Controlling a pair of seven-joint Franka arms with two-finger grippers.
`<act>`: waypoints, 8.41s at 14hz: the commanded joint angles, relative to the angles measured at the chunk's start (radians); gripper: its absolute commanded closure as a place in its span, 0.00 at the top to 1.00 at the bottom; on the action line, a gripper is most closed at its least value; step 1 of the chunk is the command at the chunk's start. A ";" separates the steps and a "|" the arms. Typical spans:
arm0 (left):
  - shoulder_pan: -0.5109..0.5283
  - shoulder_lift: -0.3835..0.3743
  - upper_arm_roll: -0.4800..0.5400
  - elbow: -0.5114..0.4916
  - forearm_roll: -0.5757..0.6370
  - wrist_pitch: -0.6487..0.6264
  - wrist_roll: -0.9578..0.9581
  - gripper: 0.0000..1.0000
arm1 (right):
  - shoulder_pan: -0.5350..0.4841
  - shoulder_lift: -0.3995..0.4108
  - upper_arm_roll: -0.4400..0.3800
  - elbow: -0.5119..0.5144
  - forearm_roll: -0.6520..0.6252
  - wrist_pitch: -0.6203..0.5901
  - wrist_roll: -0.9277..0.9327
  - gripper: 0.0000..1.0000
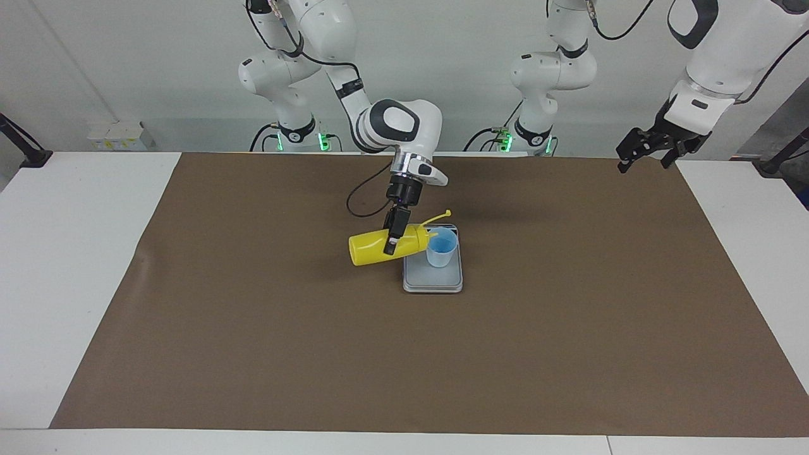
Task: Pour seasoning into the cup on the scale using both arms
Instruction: 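Tilt the yellow bottle nozzle down into the blue cup, then turn the yellow bottle upright and carry it back with the right gripper, then set the yellow bottle down and open the right gripper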
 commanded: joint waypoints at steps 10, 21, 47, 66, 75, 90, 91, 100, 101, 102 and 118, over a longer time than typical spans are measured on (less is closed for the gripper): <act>0.005 -0.021 0.002 -0.019 -0.015 0.004 0.001 1.00 | 0.034 -0.004 0.003 -0.046 -0.180 -0.165 0.160 0.20; 0.005 -0.021 0.000 -0.019 -0.015 0.004 0.001 1.00 | 0.040 -0.003 0.005 -0.046 -0.194 -0.222 0.186 0.20; 0.005 -0.021 0.000 -0.019 -0.015 0.004 0.001 1.00 | -0.410 -0.184 0.008 -0.080 0.582 0.576 0.054 0.13; 0.005 -0.021 0.000 -0.019 -0.015 0.004 0.001 1.00 | -0.540 -0.182 0.005 -0.066 1.945 0.512 -0.978 0.13; 0.005 -0.021 0.000 -0.019 -0.015 0.004 0.001 1.00 | -0.692 -0.156 0.002 -0.077 2.544 0.375 -1.725 0.14; 0.005 -0.021 0.002 -0.019 -0.015 0.004 0.001 1.00 | -0.888 -0.054 0.000 -0.146 2.993 0.104 -2.285 0.18; 0.005 -0.021 0.000 -0.019 -0.015 0.004 0.001 1.00 | -0.900 -0.032 0.002 -0.143 3.003 0.078 -2.319 0.21; 0.005 -0.021 0.002 -0.019 -0.015 0.004 0.001 1.00 | -0.930 -0.023 -0.001 -0.135 3.000 0.052 -2.338 1.00; 0.005 -0.021 0.000 -0.019 -0.015 0.004 0.001 1.00 | -0.933 -0.027 -0.003 -0.135 2.991 0.052 -2.334 1.00; 0.005 -0.021 0.000 -0.019 -0.015 0.004 0.001 1.00 | -0.940 -0.032 -0.004 -0.137 2.980 0.052 -2.334 1.00; 0.005 -0.021 0.000 -0.019 -0.015 0.004 0.001 1.00 | -1.052 -0.041 -0.006 -0.149 2.555 0.035 -2.315 1.00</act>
